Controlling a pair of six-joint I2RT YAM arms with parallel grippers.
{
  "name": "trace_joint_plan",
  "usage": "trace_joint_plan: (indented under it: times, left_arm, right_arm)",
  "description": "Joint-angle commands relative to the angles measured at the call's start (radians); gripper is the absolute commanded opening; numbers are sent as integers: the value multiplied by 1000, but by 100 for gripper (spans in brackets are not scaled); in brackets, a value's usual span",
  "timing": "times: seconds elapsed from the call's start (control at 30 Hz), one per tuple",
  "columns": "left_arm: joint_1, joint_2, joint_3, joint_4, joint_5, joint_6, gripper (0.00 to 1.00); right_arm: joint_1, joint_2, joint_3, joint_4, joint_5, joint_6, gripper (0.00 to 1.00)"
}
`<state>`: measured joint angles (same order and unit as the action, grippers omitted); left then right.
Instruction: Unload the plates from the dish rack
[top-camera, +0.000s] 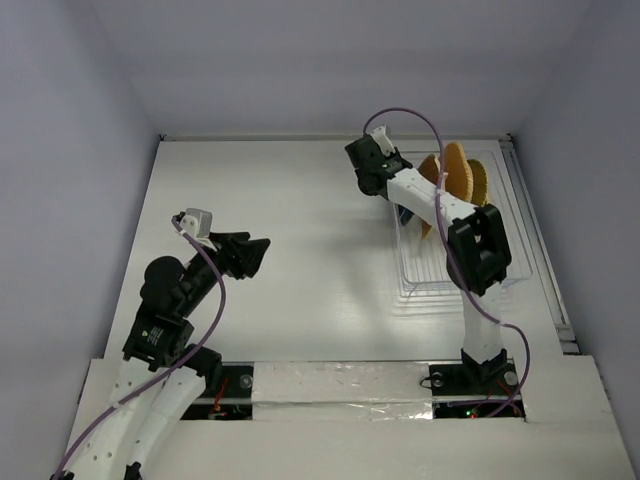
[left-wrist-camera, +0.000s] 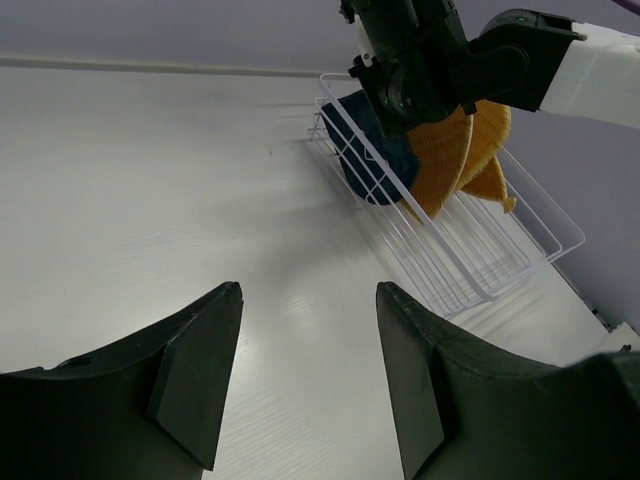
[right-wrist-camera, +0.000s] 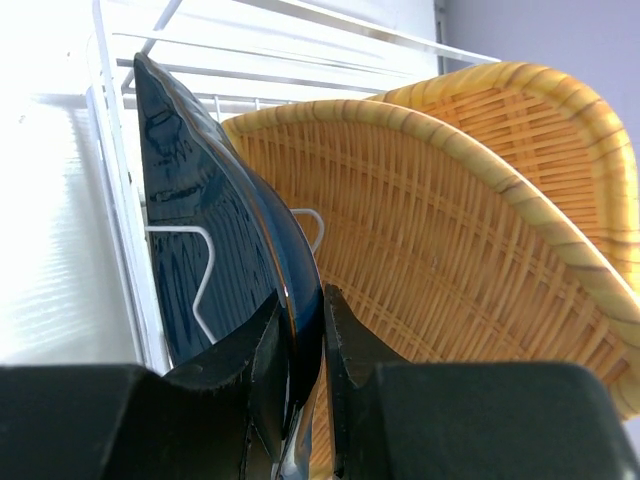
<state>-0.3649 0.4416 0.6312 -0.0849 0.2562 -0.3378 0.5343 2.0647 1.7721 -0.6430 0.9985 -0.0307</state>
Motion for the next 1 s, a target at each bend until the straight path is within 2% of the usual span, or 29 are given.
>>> trace_joint_plan:
  times: [0.0, 0.43, 0.53, 0.7, 0.8, 0.97]
  left_arm:
    - [-5, -12, 45, 25, -6, 10, 53]
    - [-14, -9, 45, 27, -6, 10, 57]
    - [-14, -9, 45, 28, -3, 8, 61]
    - [-14, -7, 47, 25, -5, 10, 75]
    - [-14, -7, 55, 16, -32, 8, 77]
    - [-14, -10, 68, -3, -90, 11, 72]
  right_arm:
    - [7, -69, 27, 72, 176, -74, 0]
    - [27, -175, 13, 212, 259, -156, 0]
    - [27, -207, 21, 212, 264, -144, 0]
    - [38, -288, 39, 132, 238, -69, 0]
    - [61, -369, 46, 72, 129, 27, 0]
    - [153, -452, -3, 117, -288, 204, 0]
